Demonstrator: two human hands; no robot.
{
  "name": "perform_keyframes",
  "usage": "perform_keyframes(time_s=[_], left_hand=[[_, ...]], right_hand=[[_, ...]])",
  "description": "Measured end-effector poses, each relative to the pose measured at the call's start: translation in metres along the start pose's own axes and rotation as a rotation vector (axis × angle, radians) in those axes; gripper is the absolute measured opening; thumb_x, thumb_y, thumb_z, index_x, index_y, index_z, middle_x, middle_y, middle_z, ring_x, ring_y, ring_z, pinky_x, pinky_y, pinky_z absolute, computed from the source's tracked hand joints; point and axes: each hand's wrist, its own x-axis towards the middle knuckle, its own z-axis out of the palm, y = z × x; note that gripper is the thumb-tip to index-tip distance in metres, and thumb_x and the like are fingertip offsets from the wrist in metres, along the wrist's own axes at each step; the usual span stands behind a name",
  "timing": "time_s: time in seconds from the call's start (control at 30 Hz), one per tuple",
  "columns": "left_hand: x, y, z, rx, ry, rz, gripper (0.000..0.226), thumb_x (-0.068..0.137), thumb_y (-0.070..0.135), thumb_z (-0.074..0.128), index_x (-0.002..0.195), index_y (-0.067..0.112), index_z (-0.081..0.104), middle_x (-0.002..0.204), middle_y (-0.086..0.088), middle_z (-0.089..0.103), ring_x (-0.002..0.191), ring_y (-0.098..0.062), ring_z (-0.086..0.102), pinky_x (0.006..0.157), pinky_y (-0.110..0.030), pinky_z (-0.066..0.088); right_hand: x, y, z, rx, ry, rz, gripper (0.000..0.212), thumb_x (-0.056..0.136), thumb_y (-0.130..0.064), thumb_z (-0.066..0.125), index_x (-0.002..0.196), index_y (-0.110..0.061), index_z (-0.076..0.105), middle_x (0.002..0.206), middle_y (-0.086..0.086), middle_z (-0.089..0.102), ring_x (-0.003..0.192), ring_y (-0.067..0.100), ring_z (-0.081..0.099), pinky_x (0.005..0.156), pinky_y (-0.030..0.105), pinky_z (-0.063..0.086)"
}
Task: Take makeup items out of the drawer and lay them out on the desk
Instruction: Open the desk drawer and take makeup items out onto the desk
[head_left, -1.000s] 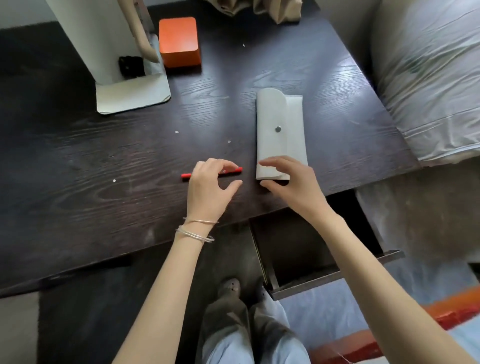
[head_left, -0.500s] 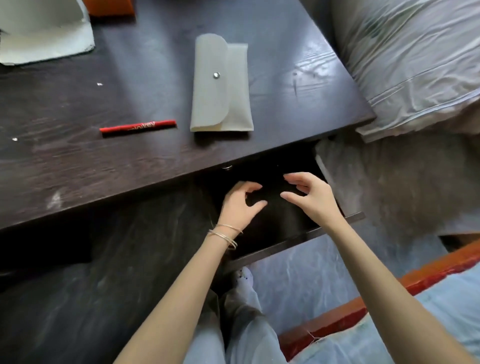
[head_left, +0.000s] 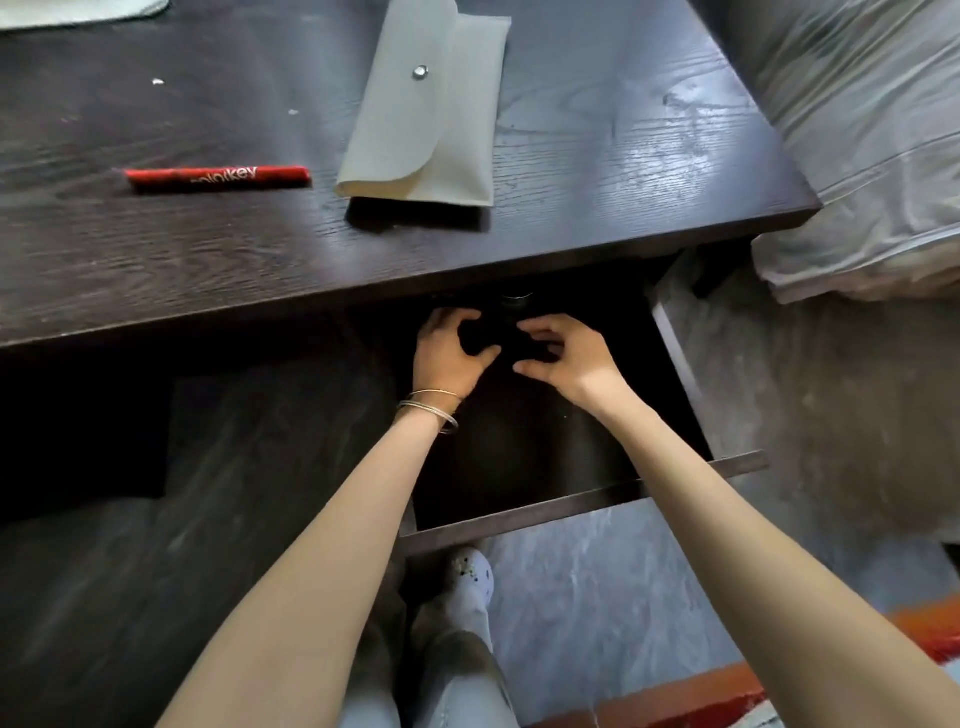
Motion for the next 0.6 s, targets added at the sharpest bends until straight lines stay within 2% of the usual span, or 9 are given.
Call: perform_keyframes(time_s=[0.1, 0.17, 0.27, 0.4, 0.6], left_hand=[[0.012, -0.004, 0.003, 0.072, 0.007, -0.059, 0.056, 0.076, 0.025, 0.074, 0.127, 0.012, 0.054, 0.136, -0.012, 0.047, 0.126, -0.028, 0.045, 0.106, -0.031, 0.035], [0.024, -0.008, 0.006, 0.157, -0.029, -0.096, 0.068, 0.078, 0.026, 0.072, 0.137, 0.011, 0.043, 0.145, -0.013, 0.038, 0.135, -0.029, 0.034, 0.112, -0.032, 0.027], [0.044, -0.016, 0.01, 0.241, -0.133, -0.129, 0.08, 0.078, 0.025, 0.071, 0.145, 0.011, 0.029, 0.151, -0.013, 0.029, 0.14, -0.03, 0.027, 0.114, -0.033, 0.023], [0.053, -0.023, 0.009, 0.285, -0.288, -0.14, 0.093, 0.08, 0.02, 0.069, 0.15, 0.016, 0.009, 0.159, -0.008, 0.006, 0.146, -0.027, 0.005, 0.116, -0.03, 0.014], [0.032, -0.021, 0.005, 0.345, -0.398, -0.063, 0.093, 0.078, 0.023, 0.068, 0.151, 0.02, 0.01, 0.16, -0.004, 0.003, 0.147, -0.025, 0.0, 0.117, -0.029, 0.011]], right_hand=[[0.011, 0.001, -0.001, -0.012, -0.016, -0.015, 0.05, 0.075, -0.012, 0.076, 0.122, -0.014, 0.059, 0.126, 0.006, 0.059, 0.117, 0.015, 0.054, 0.099, 0.023, 0.042], [0.02, -0.001, 0.0, -0.02, -0.025, -0.039, 0.051, 0.076, -0.012, 0.076, 0.123, -0.014, 0.059, 0.126, 0.005, 0.058, 0.117, 0.015, 0.054, 0.099, 0.022, 0.041], [0.027, 0.001, 0.004, -0.004, -0.032, -0.059, 0.052, 0.076, -0.012, 0.076, 0.124, -0.014, 0.058, 0.127, 0.005, 0.058, 0.118, 0.015, 0.054, 0.1, 0.024, 0.041], [0.025, 0.004, 0.009, 0.026, -0.026, -0.066, 0.051, 0.076, -0.011, 0.076, 0.123, -0.014, 0.058, 0.128, 0.004, 0.058, 0.117, 0.014, 0.054, 0.101, 0.025, 0.043], [0.018, 0.006, 0.016, 0.059, -0.024, -0.043, 0.05, 0.075, -0.01, 0.076, 0.122, -0.013, 0.059, 0.125, 0.004, 0.059, 0.117, 0.014, 0.054, 0.099, 0.022, 0.041]])
